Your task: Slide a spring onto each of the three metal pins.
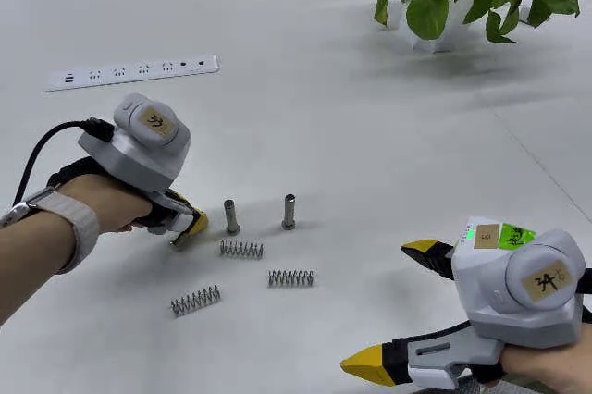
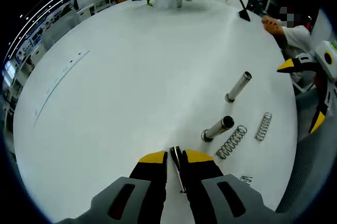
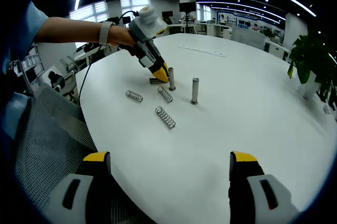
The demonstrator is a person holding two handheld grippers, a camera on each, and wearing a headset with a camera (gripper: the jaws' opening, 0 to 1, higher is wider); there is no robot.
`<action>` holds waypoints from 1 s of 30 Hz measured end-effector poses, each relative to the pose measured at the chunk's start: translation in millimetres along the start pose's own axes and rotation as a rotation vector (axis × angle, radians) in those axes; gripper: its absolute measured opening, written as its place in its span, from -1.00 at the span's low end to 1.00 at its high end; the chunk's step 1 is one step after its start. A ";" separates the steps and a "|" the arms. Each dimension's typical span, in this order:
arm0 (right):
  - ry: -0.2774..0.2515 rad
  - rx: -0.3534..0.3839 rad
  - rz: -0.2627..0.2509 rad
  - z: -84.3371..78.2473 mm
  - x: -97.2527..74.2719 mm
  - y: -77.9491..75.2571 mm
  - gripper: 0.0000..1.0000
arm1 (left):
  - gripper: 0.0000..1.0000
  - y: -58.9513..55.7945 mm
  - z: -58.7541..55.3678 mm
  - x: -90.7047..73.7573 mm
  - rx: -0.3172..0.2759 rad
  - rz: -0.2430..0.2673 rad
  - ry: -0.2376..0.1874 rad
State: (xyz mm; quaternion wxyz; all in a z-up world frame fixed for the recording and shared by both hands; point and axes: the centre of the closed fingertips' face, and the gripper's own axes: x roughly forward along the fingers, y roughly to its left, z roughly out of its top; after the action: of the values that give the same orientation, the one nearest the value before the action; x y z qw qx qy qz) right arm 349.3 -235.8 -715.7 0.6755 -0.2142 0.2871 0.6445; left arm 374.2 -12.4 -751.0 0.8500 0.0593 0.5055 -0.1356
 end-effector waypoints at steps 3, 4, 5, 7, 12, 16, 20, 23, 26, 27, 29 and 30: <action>0.003 -0.004 0.001 -1.4 0.3 0.6 0.89 | -0.73 -1.3 -0.1 -0.2 0.018 0.012 0.021; 0.003 -0.003 0.002 -1.3 0.3 1.1 0.89 | -0.73 -1.1 -0.3 -0.2 0.027 0.019 0.031; 0.002 -0.004 0.001 -0.8 0.2 1.3 0.89 | -0.73 -1.3 -0.4 -0.1 0.035 0.023 0.038; 0.000 -0.005 0.000 -0.1 0.0 1.3 0.89 | -0.73 -1.4 -0.6 0.2 0.051 0.030 0.049; -0.003 -0.005 -0.001 0.9 -0.4 2.1 0.89 | -0.74 -1.3 -0.5 0.7 0.070 0.048 0.077; 0.001 -0.006 0.003 0.3 -0.1 4.8 0.89 | -0.77 -1.7 -0.8 1.4 0.069 0.053 0.092; 0.006 -0.007 0.006 -0.2 0.6 5.7 0.88 | -0.79 -1.1 -1.0 1.7 0.072 0.056 0.100; 0.007 -0.008 0.008 -0.9 1.2 5.5 0.88 | -0.80 -0.5 -1.4 1.5 0.058 0.053 0.101; 0.008 -0.009 0.009 -1.3 1.6 5.8 0.88 | -0.82 0.3 -1.9 1.3 0.046 0.055 0.104; 0.008 -0.009 0.010 -1.5 1.7 5.6 0.88 | -0.83 0.5 -1.9 1.2 0.043 0.055 0.105; 0.007 -0.010 0.010 -1.8 1.7 5.2 0.88 | -0.84 1.4 -1.9 1.5 0.038 0.055 0.103; 0.006 -0.009 0.010 -2.1 1.7 4.8 0.88 | -0.84 2.3 -2.3 1.2 0.028 0.053 0.093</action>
State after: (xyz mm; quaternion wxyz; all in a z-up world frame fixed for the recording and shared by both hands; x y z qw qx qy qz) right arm 344.3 -235.6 -718.0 0.6703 -0.2180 0.2874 0.6486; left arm 373.5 -9.9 -753.2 0.8280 0.0906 0.5408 -0.1173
